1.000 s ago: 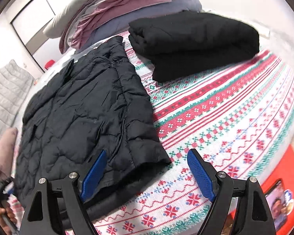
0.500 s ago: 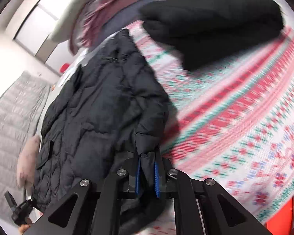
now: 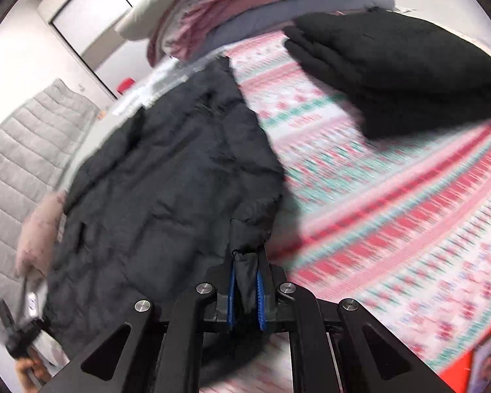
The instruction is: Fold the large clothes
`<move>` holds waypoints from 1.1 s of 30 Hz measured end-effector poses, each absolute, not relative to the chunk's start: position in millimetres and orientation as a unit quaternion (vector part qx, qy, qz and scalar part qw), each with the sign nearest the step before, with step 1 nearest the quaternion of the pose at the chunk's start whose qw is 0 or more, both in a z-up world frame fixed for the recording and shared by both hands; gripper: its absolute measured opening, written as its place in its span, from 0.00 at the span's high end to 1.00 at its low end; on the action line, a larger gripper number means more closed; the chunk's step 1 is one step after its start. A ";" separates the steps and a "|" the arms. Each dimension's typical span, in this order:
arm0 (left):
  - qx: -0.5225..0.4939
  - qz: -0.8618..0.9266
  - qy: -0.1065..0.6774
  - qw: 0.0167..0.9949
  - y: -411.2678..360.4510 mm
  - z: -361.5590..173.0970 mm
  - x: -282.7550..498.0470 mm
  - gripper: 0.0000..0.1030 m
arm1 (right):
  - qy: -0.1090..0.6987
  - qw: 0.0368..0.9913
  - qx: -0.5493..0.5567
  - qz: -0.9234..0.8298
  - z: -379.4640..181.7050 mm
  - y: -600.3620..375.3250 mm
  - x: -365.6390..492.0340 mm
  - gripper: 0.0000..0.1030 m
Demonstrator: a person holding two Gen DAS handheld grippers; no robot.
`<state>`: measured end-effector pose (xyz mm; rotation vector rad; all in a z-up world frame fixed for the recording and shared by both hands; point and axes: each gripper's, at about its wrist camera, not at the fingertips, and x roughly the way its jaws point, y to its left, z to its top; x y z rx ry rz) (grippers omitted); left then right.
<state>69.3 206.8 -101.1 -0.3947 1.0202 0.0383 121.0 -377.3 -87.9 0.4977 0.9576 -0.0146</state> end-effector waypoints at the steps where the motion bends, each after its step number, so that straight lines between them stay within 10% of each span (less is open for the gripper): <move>1: -0.189 0.016 0.485 0.854 206.6 -102.2 68.4 0.63 | 0.457 0.857 0.237 -0.004 -90.1 -379.2 117.9 0.86; 4: -0.187 0.001 0.485 0.854 205.3 -103.8 65.5 0.44 | 0.462 0.851 0.251 -0.011 -99.0 -384.3 111.3 0.79; 13: -0.224 -0.026 0.482 0.846 217.7 -114.2 49.7 0.42 | 0.446 0.837 0.317 0.016 -119.6 -388.2 107.2 0.63; 17: -0.205 -0.035 0.484 0.850 204.9 -114.9 53.4 0.57 | 0.446 0.836 0.319 0.008 -119.8 -390.7 110.2 0.69; 29: -0.231 -0.039 0.485 0.843 205.6 -119.8 55.8 0.56 | 0.436 0.860 0.266 -0.014 -115.2 -387.6 102.6 0.53; 33: -0.231 -0.033 0.483 0.844 202.6 -122.2 55.3 0.74 | 0.438 0.868 0.232 -0.009 -115.4 -375.0 106.8 0.54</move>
